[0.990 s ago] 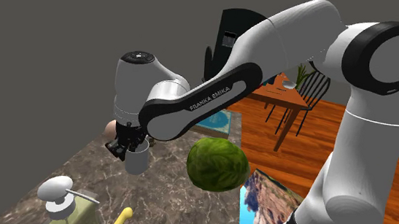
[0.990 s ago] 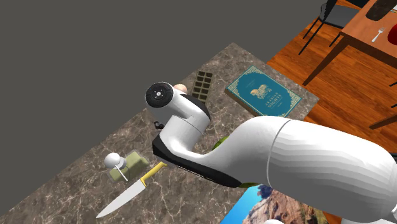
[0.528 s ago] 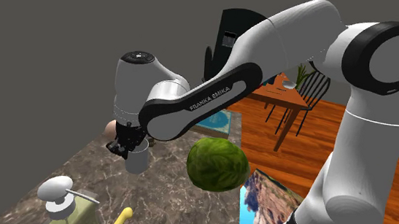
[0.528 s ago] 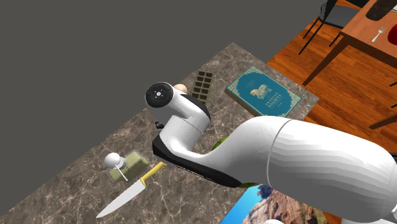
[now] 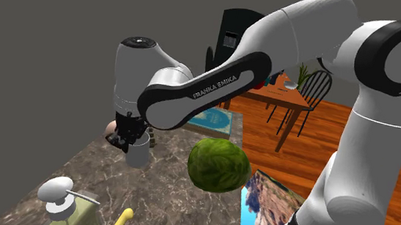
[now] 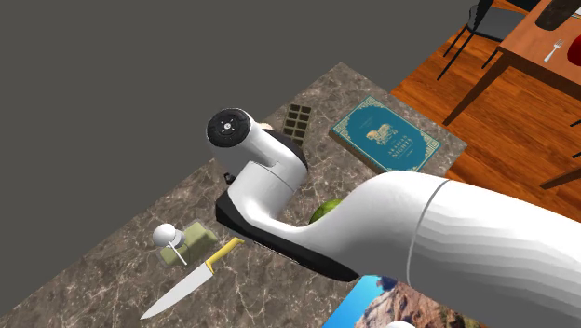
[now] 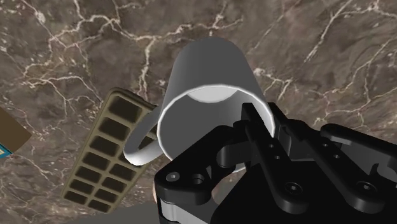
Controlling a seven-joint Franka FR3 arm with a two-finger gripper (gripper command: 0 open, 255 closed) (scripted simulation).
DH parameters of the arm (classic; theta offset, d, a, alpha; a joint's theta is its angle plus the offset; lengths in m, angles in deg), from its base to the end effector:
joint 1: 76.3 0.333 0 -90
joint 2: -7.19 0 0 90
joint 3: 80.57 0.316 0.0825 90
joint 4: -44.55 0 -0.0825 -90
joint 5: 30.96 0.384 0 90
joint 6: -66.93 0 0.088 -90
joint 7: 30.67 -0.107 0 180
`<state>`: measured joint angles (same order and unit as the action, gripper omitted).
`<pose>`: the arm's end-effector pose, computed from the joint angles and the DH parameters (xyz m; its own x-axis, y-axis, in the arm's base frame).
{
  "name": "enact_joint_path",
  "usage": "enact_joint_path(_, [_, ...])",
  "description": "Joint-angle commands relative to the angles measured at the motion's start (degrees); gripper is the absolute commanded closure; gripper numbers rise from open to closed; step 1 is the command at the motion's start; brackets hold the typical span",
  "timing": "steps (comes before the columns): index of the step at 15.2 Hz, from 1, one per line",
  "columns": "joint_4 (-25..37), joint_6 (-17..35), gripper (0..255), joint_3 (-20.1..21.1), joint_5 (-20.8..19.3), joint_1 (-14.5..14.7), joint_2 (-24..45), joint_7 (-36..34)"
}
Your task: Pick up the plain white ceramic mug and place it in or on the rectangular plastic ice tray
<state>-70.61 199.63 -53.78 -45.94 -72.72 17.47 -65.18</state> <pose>0.5231 0.2910 0.3900 0.9782 0.0802 0.1917 0.0754 -0.9966 0.0321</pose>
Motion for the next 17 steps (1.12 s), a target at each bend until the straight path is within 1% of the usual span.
enact_joint_path(1, [0.7,-1.3,255,0.2,0.7,-0.2,-0.8,0.7])
enact_joint_path(13, [5.5,-8.9,255,0.7,3.9,-0.6,-4.2,3.4])
enact_joint_path(17, [10.5,-10.5,255,-1.2,3.5,-2.8,-1.0,7.9])
